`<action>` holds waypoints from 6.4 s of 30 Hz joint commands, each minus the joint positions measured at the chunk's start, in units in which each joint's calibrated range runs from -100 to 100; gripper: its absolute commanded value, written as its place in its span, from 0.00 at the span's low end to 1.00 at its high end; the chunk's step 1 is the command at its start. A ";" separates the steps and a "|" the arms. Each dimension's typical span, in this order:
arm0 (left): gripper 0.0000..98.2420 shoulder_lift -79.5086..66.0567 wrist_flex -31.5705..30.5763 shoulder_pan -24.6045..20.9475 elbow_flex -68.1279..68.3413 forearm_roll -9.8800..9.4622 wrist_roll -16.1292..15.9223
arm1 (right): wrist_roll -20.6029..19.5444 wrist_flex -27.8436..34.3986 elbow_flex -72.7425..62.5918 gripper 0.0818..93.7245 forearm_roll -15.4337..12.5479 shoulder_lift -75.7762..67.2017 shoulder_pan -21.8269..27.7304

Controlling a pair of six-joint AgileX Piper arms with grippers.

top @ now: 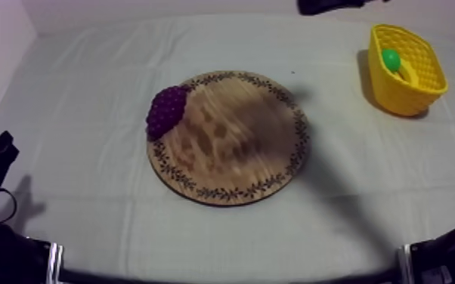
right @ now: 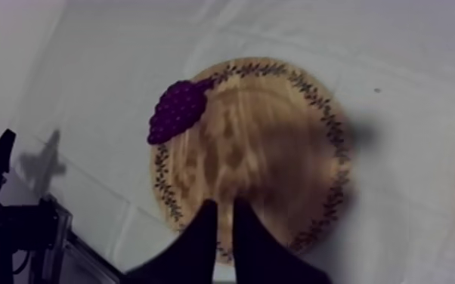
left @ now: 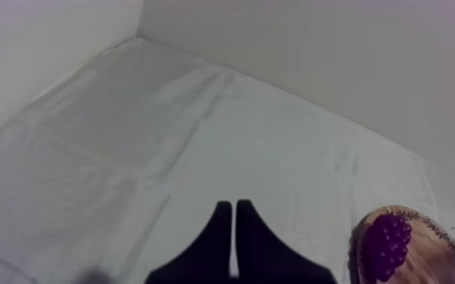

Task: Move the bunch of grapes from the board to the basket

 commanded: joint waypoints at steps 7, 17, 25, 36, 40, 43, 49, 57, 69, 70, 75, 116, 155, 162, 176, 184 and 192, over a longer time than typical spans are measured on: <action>0.00 0.03 0.03 -0.01 0.04 0.01 0.01 | -4.98 -0.23 -4.95 0.15 -1.70 9.88 -5.13; 0.00 0.03 0.03 -0.01 0.04 0.01 0.01 | -9.81 0.12 -13.41 0.42 -2.17 22.96 -7.80; 0.00 0.03 0.03 -0.01 0.04 0.01 0.01 | -11.54 2.16 -21.62 0.78 -1.83 32.29 -9.66; 0.00 0.03 0.03 -0.01 0.04 0.01 0.01 | -14.10 4.95 -33.97 0.90 -1.89 45.22 -10.09; 0.00 0.03 0.03 -0.01 0.04 0.01 0.01 | -14.48 4.75 -37.46 0.91 -1.38 49.86 -10.41; 0.00 0.03 0.03 -0.01 0.04 0.01 0.01 | -14.98 5.16 -40.60 0.91 -1.34 53.38 -10.41; 0.00 0.03 0.03 -0.01 0.04 0.01 0.01 | -15.99 6.16 -47.29 0.92 -1.45 59.71 -10.27; 0.00 0.03 0.03 -0.01 0.04 0.01 0.01 | -17.91 11.34 -62.99 0.92 -1.78 68.03 -10.00; 0.00 0.03 0.03 -0.01 0.04 0.01 -0.04 | -19.40 17.48 -80.96 0.90 -0.53 77.81 -9.38; 0.00 0.03 0.03 -0.01 0.04 0.01 -0.04 | -19.40 17.53 -81.01 0.90 -0.47 78.19 -9.25; 0.00 0.03 0.03 -0.01 0.04 0.01 -0.04 | -19.28 17.79 -80.79 0.89 -0.20 79.54 -8.91; 0.00 0.03 0.03 -0.01 0.04 0.01 -0.04 | -8.79 15.34 -30.48 0.36 0.61 38.66 -2.88; 0.00 0.03 0.03 -0.01 0.04 0.01 0.01 | 0.72 8.51 -6.90 0.65 11.82 21.28 28.79; 0.00 0.03 0.03 -0.01 0.04 0.01 0.01 | 0.71 8.28 -8.50 0.85 13.40 25.00 29.18; 0.00 0.03 0.03 -0.01 0.04 0.01 0.01 | 5.08 2.91 2.74 0.49 10.84 2.47 26.92; 0.00 0.03 0.03 -0.01 0.04 0.01 -0.01 | 5.79 -1.62 15.84 0.14 9.86 -15.60 23.02; 0.00 0.03 0.03 -0.01 0.04 0.01 -0.04 | 4.95 -14.01 34.57 0.06 10.17 -33.39 20.70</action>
